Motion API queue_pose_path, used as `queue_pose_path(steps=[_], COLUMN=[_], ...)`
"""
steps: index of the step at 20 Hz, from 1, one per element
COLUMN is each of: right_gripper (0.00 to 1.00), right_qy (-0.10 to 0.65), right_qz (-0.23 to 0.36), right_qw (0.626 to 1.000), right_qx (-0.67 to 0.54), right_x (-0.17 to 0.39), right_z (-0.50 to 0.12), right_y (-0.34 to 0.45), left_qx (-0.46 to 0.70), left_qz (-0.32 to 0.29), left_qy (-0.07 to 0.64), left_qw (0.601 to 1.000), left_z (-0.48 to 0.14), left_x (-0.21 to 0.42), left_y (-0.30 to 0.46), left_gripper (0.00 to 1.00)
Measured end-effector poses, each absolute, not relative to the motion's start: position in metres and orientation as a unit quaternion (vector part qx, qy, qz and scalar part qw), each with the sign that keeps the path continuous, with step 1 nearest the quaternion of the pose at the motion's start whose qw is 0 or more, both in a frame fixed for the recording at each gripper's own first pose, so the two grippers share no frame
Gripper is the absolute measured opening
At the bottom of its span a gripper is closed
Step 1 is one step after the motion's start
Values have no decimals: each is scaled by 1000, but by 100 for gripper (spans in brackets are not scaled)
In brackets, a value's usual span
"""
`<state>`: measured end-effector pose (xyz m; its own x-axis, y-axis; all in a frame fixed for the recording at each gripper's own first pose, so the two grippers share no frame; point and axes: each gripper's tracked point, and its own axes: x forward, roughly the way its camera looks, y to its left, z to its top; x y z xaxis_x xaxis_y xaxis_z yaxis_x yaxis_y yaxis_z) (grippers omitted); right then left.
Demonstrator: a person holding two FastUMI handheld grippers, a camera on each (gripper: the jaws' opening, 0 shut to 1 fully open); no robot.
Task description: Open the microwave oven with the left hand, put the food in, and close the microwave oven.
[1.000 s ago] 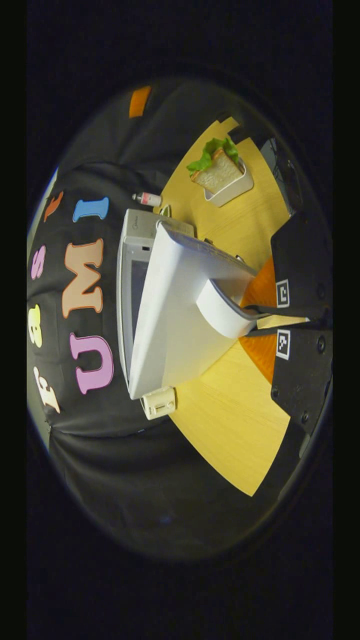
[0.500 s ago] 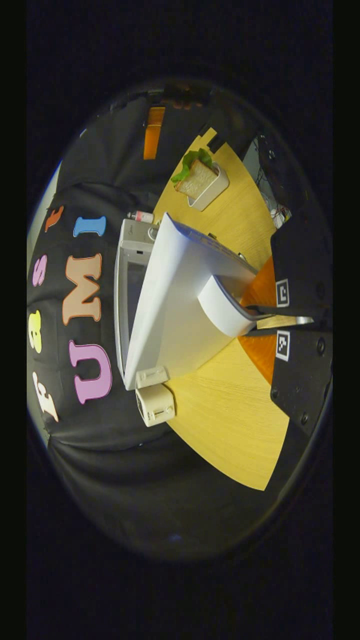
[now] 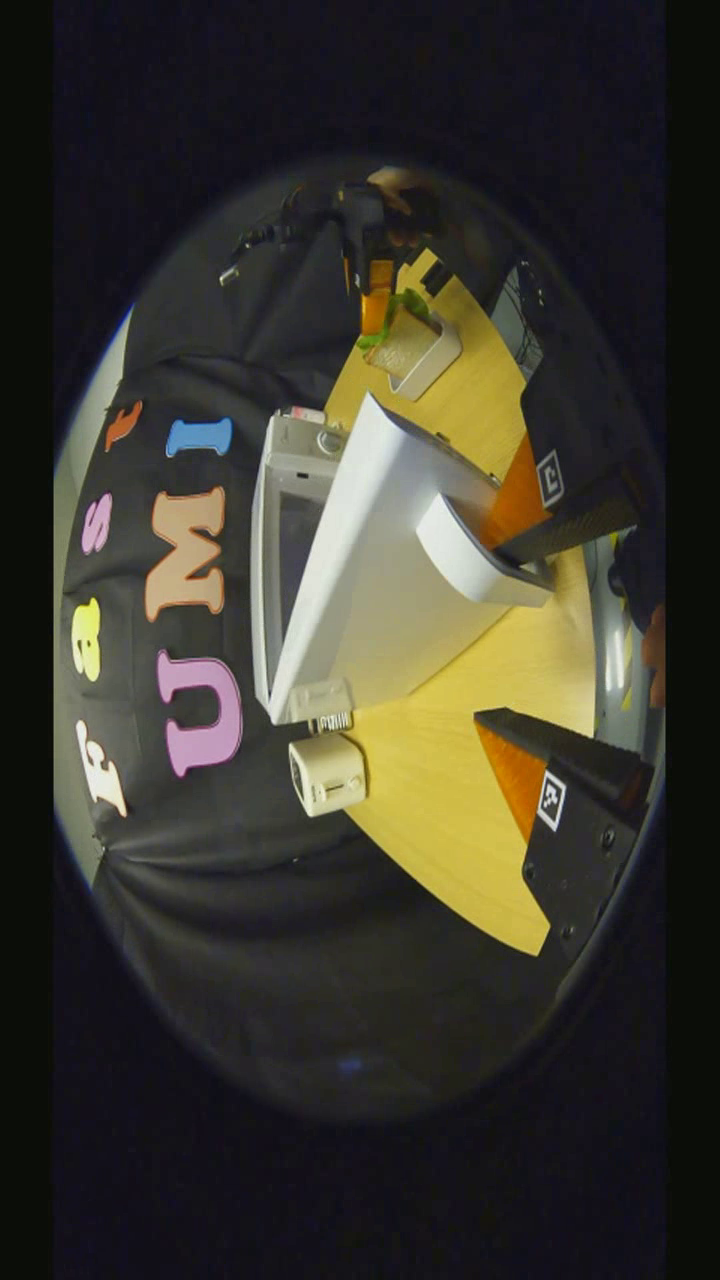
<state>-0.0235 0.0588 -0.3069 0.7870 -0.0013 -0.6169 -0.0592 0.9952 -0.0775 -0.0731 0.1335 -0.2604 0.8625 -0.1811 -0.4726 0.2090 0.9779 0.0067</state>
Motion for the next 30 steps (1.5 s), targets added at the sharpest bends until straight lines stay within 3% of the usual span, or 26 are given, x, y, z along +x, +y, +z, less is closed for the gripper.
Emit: queue_pose_path(steps=[7, 8, 10, 12, 15, 17, 23, 25, 27, 28, 30], right_gripper=[99, 76, 76, 51, 43, 28, 35, 35, 29, 35, 35], right_qy=[376, 383, 395, 404, 409, 415, 390, 379, 368, 365, 362], right_qz=[3, 4, 1, 3, 5, -2, -2, 3, 12, 20, 31], right_qw=[926, 923, 918, 914, 912, 910, 921, 923, 921, 918, 907], right_qx=[-42, -39, -43, -32, -12, -9, 8, 62, 123, 155, 213], right_x=[-27, -26, -28, -31, -31, -33, -13, 0, 11, 18, 27], right_z=[-348, -353, -362, -367, -368, -367, -325, -308, -291, -284, -275], right_y=[61, 63, 64, 68, 69, 69, 72, 86, 106, 119, 142], left_qx=[11, 14, 19, 27, 30, 8, -69, -74, -61, -48, -26], left_qz=[-102, -101, -108, -116, -115, -107, -75, -71, -70, -65, -46], left_qy=[261, 265, 259, 251, 235, 226, 178, 162, 138, 118, 80], left_qw=[960, 959, 960, 960, 965, 968, 979, 981, 986, 990, 995], left_z=[-250, -249, -246, -240, -224, -212, -161, -146, -128, -117, -95], left_x=[-87, -89, -93, -96, -96, -93, -83, -80, -75, -72, -64], left_y=[150, 151, 148, 145, 149, 153, 170, 172, 173, 177, 187], left_gripper=[79, 79, 79, 79, 79, 78, 78, 78, 78, 78, 79])
